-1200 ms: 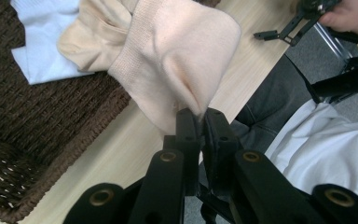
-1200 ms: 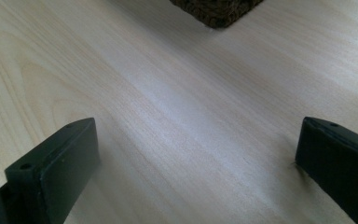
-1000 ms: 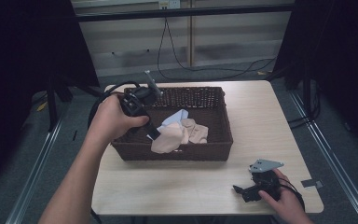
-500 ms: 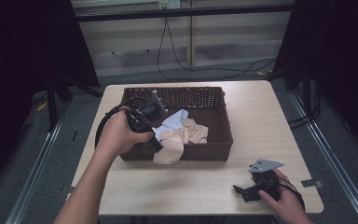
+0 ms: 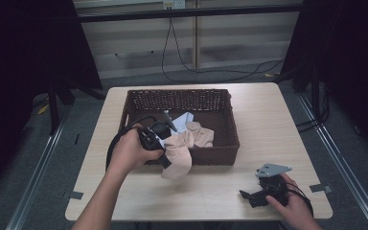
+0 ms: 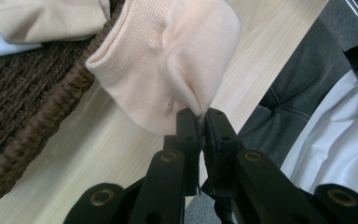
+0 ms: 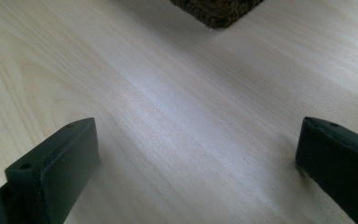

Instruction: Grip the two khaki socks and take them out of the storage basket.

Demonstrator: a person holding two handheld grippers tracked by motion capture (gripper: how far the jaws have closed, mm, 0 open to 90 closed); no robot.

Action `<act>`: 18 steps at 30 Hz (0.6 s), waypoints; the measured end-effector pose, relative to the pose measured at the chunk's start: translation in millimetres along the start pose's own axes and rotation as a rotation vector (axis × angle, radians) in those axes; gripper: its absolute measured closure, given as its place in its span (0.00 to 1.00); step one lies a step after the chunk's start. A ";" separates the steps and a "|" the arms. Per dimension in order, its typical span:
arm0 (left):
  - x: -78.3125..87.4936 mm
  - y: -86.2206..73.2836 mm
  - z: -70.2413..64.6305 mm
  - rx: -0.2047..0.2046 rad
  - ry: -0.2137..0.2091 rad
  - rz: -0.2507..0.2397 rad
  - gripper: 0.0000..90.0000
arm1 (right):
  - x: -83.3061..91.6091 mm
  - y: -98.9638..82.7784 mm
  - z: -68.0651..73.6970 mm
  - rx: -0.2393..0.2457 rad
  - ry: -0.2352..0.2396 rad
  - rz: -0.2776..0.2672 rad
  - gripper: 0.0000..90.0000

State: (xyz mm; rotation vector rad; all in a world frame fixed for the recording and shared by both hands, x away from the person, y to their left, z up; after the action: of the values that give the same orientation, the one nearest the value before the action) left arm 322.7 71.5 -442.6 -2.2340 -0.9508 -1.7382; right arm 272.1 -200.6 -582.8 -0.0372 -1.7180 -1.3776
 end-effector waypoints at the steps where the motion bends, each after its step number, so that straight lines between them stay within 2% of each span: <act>1: -2.6 -0.8 0.1 -0.004 -0.004 0.005 0.94 | 0.0 0.0 0.0 0.000 0.000 0.000 0.00; 7: -14.7 -1.2 1.8 -0.006 0.008 -0.005 0.93 | 0.0 0.0 -0.1 0.000 0.000 0.000 0.00; 8: -16.4 -2.3 -0.1 -0.006 -0.007 0.003 0.93 | 0.0 0.0 -0.1 0.001 0.000 0.000 0.00; 10: -18.6 -3.3 0.3 -0.009 -0.005 0.008 0.92 | 0.0 0.0 0.0 0.001 0.000 0.000 0.00; 12: -20.0 -2.6 3.3 -0.003 0.012 -0.004 0.81 | 0.0 0.0 0.0 0.000 0.000 0.000 0.00; 14: -19.5 -2.5 3.4 0.006 0.004 -0.012 0.73 | 0.0 0.0 0.0 0.000 0.000 0.000 0.00; 16: -17.8 -0.3 2.5 0.012 0.003 -0.026 0.57 | 0.0 0.0 0.0 0.000 0.000 0.000 0.00; 18: -15.3 3.7 3.4 0.011 0.022 -0.048 0.43 | 0.0 0.0 -0.1 0.001 0.000 0.000 0.00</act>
State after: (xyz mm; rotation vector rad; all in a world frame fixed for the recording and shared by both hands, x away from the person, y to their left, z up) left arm 325.6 64.4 -456.8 -2.1981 -1.0145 -1.7699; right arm 272.2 -200.7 -582.8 -0.0371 -1.7187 -1.3773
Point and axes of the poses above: each handheld gripper's, and its own axes: x roughly backward along the jaws, y roughly out of its top, z roughly to its left, the point moved 10 cm from there along -x, roughly forward along the jaws, and after that the axes turned 6 degrees about -z, right-handed, at the moved point
